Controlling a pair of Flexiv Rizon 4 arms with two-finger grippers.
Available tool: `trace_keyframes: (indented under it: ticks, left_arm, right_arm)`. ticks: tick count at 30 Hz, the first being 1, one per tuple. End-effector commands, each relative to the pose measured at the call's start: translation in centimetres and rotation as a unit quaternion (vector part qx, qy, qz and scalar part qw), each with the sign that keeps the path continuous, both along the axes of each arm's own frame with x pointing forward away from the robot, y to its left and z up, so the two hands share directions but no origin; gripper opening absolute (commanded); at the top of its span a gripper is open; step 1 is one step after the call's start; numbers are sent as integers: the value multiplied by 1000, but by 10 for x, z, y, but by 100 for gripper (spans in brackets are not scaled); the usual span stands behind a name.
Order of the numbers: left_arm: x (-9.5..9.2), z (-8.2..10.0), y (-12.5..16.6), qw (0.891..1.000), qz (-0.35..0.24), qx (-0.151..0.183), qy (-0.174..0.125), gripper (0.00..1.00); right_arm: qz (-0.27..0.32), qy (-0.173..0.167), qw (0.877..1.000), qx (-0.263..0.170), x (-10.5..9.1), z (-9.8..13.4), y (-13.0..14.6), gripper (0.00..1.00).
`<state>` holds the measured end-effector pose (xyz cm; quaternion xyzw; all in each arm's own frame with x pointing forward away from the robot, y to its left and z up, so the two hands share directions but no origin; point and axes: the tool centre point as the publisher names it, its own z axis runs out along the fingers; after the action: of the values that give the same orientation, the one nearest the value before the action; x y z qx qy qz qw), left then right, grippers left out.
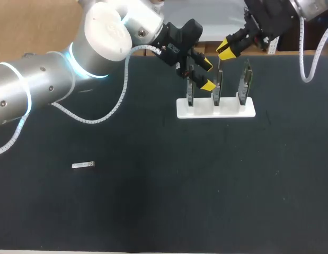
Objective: Pick up the optical module with the left hand, and insert it into the network port with the right hand.
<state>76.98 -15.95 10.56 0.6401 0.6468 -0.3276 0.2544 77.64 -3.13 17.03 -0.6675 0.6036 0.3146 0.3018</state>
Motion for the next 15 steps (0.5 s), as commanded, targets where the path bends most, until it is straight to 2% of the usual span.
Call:
trace_keyframes:
  ticks: [1, 15]
  left_arm:
    - [2, 1, -1, 1000, -1, 3, 2, 100]
    - [2, 1, -1, 1000, -1, 3, 2, 100]
  right_arm:
    - [-1, 1, 1000, -1, 0, -1, 1, 0]
    - [-8, 13, 1000, -5, 0, -9, -1, 0]
